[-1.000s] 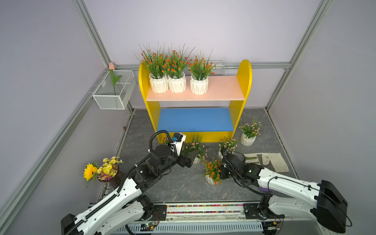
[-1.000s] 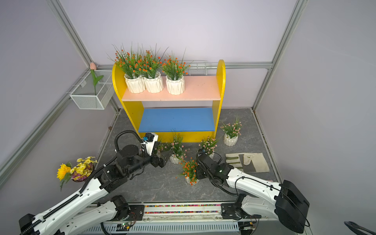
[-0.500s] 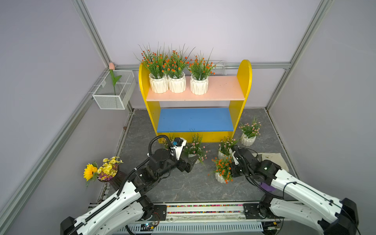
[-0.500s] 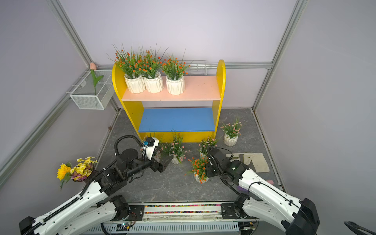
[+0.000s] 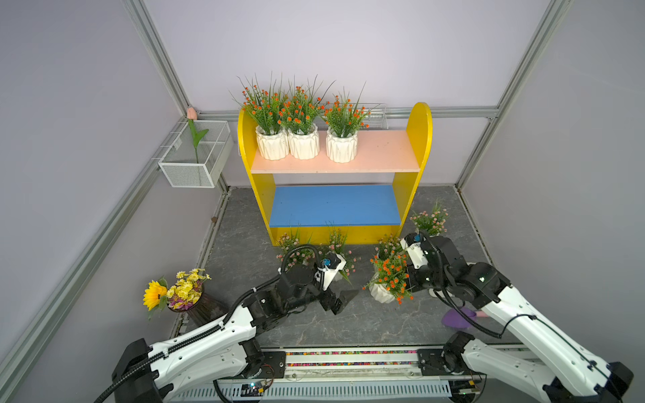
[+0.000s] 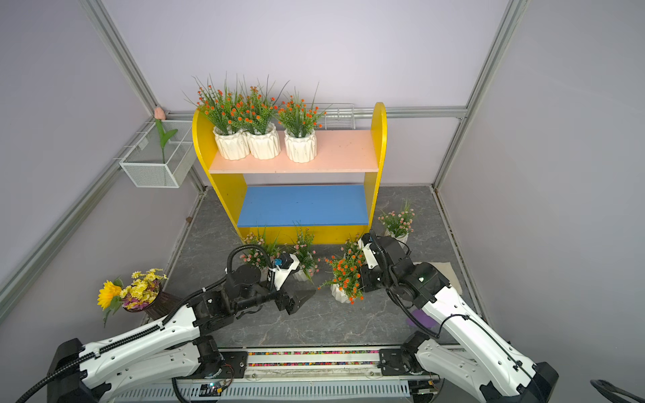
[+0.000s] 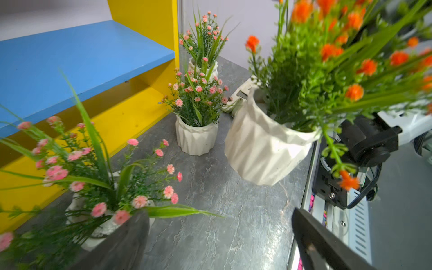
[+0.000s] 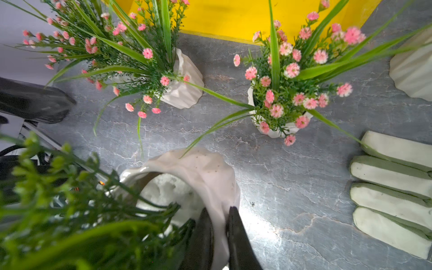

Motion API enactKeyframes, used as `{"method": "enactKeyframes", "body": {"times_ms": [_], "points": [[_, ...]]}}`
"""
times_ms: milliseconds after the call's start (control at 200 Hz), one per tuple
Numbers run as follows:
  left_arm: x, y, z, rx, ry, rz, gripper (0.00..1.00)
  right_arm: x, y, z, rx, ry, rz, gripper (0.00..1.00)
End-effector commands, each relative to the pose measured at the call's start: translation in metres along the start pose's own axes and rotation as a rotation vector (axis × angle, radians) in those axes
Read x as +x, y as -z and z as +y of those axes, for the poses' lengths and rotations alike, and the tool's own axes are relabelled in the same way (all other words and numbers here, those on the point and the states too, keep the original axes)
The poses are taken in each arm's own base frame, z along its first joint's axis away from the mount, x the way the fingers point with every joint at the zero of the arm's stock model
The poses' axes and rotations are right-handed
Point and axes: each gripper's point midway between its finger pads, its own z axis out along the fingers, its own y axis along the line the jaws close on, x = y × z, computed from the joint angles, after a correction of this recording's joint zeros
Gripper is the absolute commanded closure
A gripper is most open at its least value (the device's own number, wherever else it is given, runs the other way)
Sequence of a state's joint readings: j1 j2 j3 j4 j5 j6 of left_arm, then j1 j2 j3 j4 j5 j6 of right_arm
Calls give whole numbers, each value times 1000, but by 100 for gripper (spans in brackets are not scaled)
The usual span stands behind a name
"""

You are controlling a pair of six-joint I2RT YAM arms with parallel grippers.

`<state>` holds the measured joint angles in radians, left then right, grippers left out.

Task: Place the baby's breath potted plants on the rack by color
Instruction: Pick up the baby's breath potted plant from the center of the board.

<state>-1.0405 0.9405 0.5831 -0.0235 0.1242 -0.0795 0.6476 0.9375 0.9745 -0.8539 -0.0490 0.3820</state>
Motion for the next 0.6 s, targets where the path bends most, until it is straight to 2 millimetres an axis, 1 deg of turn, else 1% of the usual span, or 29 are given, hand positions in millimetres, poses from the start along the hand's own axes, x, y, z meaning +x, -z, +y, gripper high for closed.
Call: {"method": "enactKeyframes", "body": {"times_ms": [0,90,145,365,595], "points": [[-12,-9,-16,41,-83,-46,2,-11,6,16,-83,18,-18,89],[-13,-19,-26,60,-114,-44,3,-13,6,20,-100,19,-11,89],[-18,-24,-32,78,-120,-58,2,-13,5,22,-111,21,-5,89],[-38,-42,-38,96,-142,-105,3,-13,0,26,-138,15,4,89],[-44,-61,-47,140,-151,-82,3,-13,-5,34,-185,5,8,89]]}}
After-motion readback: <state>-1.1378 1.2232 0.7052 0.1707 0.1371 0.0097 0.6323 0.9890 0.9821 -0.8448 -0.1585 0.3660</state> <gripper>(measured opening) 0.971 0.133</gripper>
